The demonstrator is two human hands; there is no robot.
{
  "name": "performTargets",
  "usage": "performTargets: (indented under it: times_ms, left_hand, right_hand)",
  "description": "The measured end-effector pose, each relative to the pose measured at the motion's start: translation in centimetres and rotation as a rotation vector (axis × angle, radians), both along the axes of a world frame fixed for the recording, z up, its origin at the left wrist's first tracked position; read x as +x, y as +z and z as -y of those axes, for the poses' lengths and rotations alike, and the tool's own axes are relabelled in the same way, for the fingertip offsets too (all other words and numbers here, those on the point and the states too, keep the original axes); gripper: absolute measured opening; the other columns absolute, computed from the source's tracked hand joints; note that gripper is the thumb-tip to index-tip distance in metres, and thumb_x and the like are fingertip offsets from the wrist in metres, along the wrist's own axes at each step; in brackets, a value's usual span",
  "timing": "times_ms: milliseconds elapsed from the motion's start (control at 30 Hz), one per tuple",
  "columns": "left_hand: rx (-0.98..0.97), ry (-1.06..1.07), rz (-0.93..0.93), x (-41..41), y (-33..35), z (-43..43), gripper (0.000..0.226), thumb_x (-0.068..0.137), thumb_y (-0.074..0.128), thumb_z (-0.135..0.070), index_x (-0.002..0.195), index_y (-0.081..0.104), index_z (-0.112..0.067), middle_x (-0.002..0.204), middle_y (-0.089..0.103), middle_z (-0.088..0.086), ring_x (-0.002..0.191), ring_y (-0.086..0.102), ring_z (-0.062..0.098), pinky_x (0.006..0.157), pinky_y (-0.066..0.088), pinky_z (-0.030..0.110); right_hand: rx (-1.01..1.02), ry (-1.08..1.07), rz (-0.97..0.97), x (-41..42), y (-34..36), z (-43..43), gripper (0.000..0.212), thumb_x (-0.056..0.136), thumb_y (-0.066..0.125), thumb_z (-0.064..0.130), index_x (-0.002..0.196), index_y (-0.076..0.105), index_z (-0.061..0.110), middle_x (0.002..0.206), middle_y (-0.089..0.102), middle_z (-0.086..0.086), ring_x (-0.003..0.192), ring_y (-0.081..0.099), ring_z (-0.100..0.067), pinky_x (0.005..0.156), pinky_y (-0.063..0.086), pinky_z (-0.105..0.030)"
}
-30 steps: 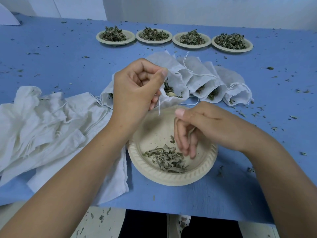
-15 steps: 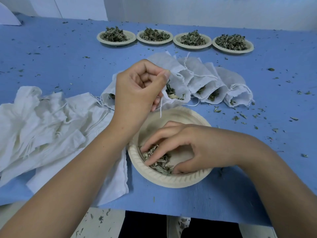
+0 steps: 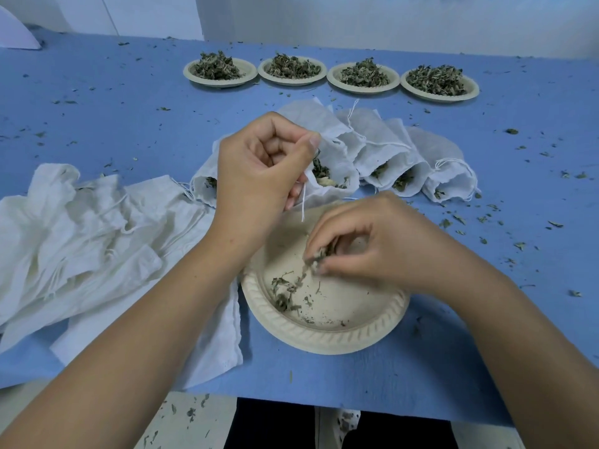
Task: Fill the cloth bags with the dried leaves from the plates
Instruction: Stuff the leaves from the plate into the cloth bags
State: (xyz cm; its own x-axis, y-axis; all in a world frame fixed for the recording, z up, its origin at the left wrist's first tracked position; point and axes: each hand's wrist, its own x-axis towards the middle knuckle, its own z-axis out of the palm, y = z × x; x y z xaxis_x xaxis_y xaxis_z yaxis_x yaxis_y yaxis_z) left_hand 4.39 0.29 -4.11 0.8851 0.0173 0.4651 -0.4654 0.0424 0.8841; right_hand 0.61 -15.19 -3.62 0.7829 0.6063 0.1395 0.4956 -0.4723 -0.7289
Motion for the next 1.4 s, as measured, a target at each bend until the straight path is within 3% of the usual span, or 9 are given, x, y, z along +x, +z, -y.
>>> performTargets:
  times_ms: [167, 367, 500, 633, 700, 833, 933, 1067, 1400]
  left_hand:
    - [0.046, -0.004, 0.022, -0.1, -0.1, 0.1, 0.021, 0.090, 0.066, -0.006, 0.073, 0.060, -0.016, 0.046, 0.053, -0.010, 0.035, 0.045, 0.002, 0.036, 0.035, 0.014]
    - [0.059, -0.054, 0.021, 0.1, -0.4, 0.2, 0.018, 0.090, 0.066, -0.006, 0.074, 0.062, -0.012, 0.050, 0.055, -0.001, 0.035, 0.044, 0.005, 0.037, 0.036, 0.015]
    - [0.074, -0.070, 0.041, -0.2, -0.4, 0.2, 0.020, 0.090, 0.066, -0.006, 0.074, 0.061, -0.016, 0.052, 0.055, 0.008, 0.035, 0.045, 0.004, 0.036, 0.037, 0.015]
    - [0.089, -0.080, 0.095, -0.6, -0.4, 0.2, 0.020, 0.090, 0.065, -0.004, 0.075, 0.061, -0.016, 0.050, 0.054, -0.005, 0.035, 0.046, 0.003, 0.037, 0.037, 0.014]
    - [0.106, -0.079, 0.099, -0.6, -0.5, 0.3, 0.019, 0.090, 0.065, -0.003, 0.075, 0.060, -0.013, 0.048, 0.053, -0.007, 0.034, 0.046, 0.003, 0.037, 0.036, 0.014]
    - [0.104, -0.034, 0.084, -0.4, -0.3, 0.2, 0.018, 0.091, 0.065, -0.004, 0.075, 0.060, -0.011, 0.046, 0.051, -0.008, 0.034, 0.045, 0.004, 0.038, 0.037, 0.014]
    - [0.101, -0.052, 0.103, -0.5, -0.3, 0.2, 0.018, 0.090, 0.065, -0.004, 0.075, 0.060, -0.012, 0.047, 0.053, -0.009, 0.034, 0.046, 0.004, 0.038, 0.037, 0.015]
    - [0.128, -0.129, 0.154, -0.9, -0.4, 0.3, 0.019, 0.089, 0.066, -0.003, 0.076, 0.062, -0.016, 0.051, 0.056, -0.011, 0.035, 0.047, 0.003, 0.038, 0.037, 0.015]
    - [0.058, -0.004, 0.087, -0.4, -0.3, 0.3, 0.021, 0.089, 0.067, -0.006, 0.073, 0.061, -0.018, 0.048, 0.054, -0.002, 0.035, 0.045, 0.004, 0.038, 0.036, 0.014]
  right_hand:
    - [0.543, -0.056, -0.143, -0.3, 1.0, 0.5, 0.017, 0.068, 0.074, -0.003, 0.081, 0.071, 0.008, 0.085, 0.073, -0.013, 0.080, 0.070, -0.033, 0.077, 0.059, -0.034]
    - [0.958, -0.360, -0.093, 0.5, 0.9, 0.5, 0.021, 0.065, 0.071, 0.004, 0.085, 0.064, 0.000, 0.082, 0.073, -0.011, 0.077, 0.071, -0.027, 0.069, 0.056, -0.028]
    - [0.847, -0.465, 0.050, 0.3, 0.2, -0.2, 0.021, 0.071, 0.073, -0.009, 0.086, 0.068, 0.007, 0.076, 0.073, 0.002, 0.073, 0.071, -0.012, 0.069, 0.055, -0.019]
    - [0.380, -0.505, 0.415, -0.1, -1.0, -1.0, 0.015, 0.076, 0.073, -0.004, 0.088, 0.074, 0.006, 0.081, 0.072, 0.000, 0.074, 0.067, -0.008, 0.072, 0.055, -0.017]
    - [0.276, -0.497, 0.472, 0.0, -1.2, -0.9, 0.018, 0.077, 0.073, -0.001, 0.095, 0.073, 0.004, 0.087, 0.071, -0.004, 0.077, 0.066, -0.010, 0.073, 0.055, -0.018]
    - [0.350, -0.493, 0.432, 0.2, -0.5, -0.2, 0.025, 0.079, 0.075, 0.004, 0.102, 0.063, 0.004, 0.100, 0.061, -0.003, 0.085, 0.065, -0.011, 0.076, 0.055, -0.015]
    - [0.276, -0.452, 0.662, 0.0, -0.7, -0.4, 0.004, 0.081, 0.070, -0.002, 0.083, 0.068, 0.000, 0.083, 0.064, -0.007, 0.073, 0.065, -0.014, 0.066, 0.057, -0.024]
    - [0.033, -0.475, 0.776, 0.3, -1.4, -0.8, 0.011, 0.080, 0.062, -0.006, 0.074, 0.067, 0.002, 0.071, 0.063, -0.005, 0.060, 0.059, -0.022, 0.051, 0.049, -0.039]
    - [0.102, -0.361, 0.813, 0.1, -0.6, 0.0, 0.022, 0.089, 0.047, 0.001, 0.095, 0.069, 0.001, 0.097, 0.069, -0.008, 0.088, 0.065, -0.023, 0.077, 0.051, -0.035]
